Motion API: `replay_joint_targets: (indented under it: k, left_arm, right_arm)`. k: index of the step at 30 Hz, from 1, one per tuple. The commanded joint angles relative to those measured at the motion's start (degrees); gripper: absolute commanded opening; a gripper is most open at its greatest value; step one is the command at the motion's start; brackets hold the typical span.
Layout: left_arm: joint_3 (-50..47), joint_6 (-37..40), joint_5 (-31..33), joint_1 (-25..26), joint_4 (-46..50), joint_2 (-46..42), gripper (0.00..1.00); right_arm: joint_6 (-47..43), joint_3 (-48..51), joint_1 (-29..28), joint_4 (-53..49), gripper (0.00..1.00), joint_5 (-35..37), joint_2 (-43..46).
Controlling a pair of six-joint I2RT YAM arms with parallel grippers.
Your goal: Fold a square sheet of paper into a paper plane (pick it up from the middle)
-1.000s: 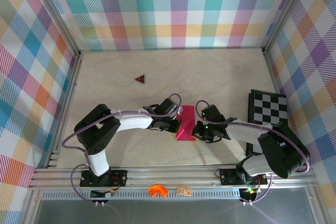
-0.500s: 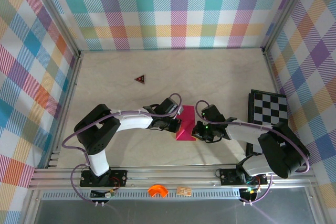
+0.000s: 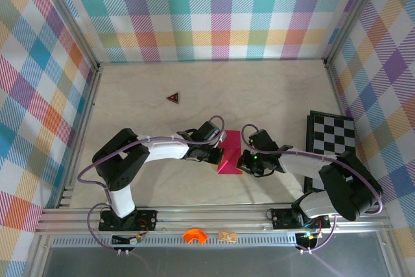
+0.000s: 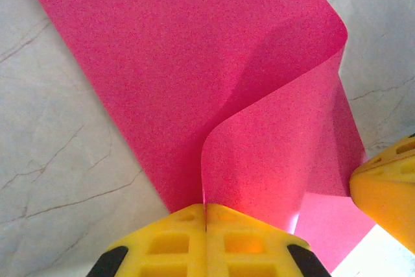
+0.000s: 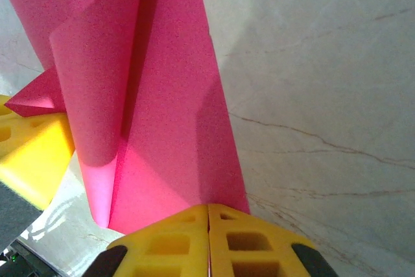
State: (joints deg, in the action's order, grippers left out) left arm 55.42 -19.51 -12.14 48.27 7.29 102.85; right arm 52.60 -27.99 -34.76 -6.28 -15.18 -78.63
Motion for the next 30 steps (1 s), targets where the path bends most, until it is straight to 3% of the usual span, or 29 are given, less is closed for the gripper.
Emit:
replay_joint_targets:
  k: [1, 7, 10, 13, 30]
  left_arm:
    - [-0.8, 0.5, -0.9, -0.4, 1.0, 1.7, 0.02]
    - [-0.3, 0.7, -0.6, -0.5, 1.4, 1.9, 0.02]
    - [-0.1, 0.7, -0.5, -0.4, 1.4, 1.9, 0.02]
    - [0.1, 0.8, -0.4, -0.4, 1.6, 2.2, 0.02]
    - [0.1, 1.1, -0.4, -0.4, 1.4, 2.7, 0.02]
  right_arm:
    - [-1.8, -0.8, -0.1, -4.0, 0.12, 1.6, 1.7]
    - [0.5, -0.4, 1.0, 0.9, 0.16, 0.2, 5.8]
    - [3.4, 1.0, 2.1, 7.1, 0.06, -1.9, 6.1]
    - [5.3, 0.2, 2.7, 10.5, 0.01, -3.4, 4.3]
    - [9.0, -8.2, 2.6, 15.7, 0.01, -6.7, -9.4]
